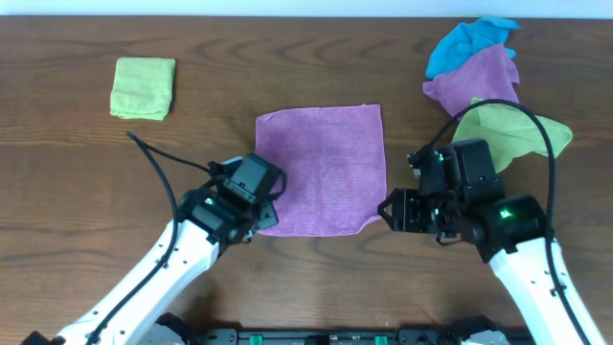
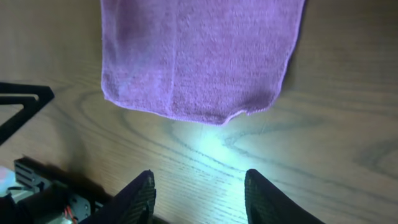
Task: Fold the cloth
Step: 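Move both grippers to the near corners of the purple cloth, then grasp the near left and right corners of the purple cloth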
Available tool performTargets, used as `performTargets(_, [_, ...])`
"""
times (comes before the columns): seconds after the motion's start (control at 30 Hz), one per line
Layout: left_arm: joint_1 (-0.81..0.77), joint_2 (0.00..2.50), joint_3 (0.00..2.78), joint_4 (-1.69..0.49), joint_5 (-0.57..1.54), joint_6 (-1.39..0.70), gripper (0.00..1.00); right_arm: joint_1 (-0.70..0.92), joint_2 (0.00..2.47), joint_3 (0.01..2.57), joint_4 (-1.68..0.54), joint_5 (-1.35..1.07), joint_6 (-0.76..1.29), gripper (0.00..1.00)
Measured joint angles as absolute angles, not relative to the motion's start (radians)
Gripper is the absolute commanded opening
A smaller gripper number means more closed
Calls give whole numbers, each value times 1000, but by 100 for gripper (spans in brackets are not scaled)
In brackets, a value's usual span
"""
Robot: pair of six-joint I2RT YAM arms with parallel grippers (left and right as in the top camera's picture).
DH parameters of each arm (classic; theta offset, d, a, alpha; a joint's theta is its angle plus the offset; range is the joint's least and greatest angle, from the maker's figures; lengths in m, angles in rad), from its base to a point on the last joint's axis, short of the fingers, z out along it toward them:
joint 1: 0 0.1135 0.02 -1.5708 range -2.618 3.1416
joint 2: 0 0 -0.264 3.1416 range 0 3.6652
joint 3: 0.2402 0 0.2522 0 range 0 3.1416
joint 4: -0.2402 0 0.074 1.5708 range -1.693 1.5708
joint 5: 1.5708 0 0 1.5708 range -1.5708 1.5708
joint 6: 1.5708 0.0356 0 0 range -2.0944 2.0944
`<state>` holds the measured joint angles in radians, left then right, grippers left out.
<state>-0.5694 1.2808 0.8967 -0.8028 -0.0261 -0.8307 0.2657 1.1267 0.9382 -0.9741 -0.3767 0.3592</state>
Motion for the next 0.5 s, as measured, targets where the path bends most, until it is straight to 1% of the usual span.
performTargets(0.13, [-457,1281,817,-751,68,-755,61,223,1171,860,-914,-444,359,49])
performTargets(0.17, [-424,1281,790,-717,108,-731,64,210,1187,836,-887,-466,360,50])
performTargets(0.3, [-321,1281,695,-620,223,-662,71,169,1256,762,-824,-517,360,52])
performTargets(0.4, [-290,1281,639,-570,279,-641,74,163,1311,743,-799,-531,369,51])
performTargets(0.5, [-281,1281,597,-521,321,-630,75,163,1374,742,-771,-542,383,50])
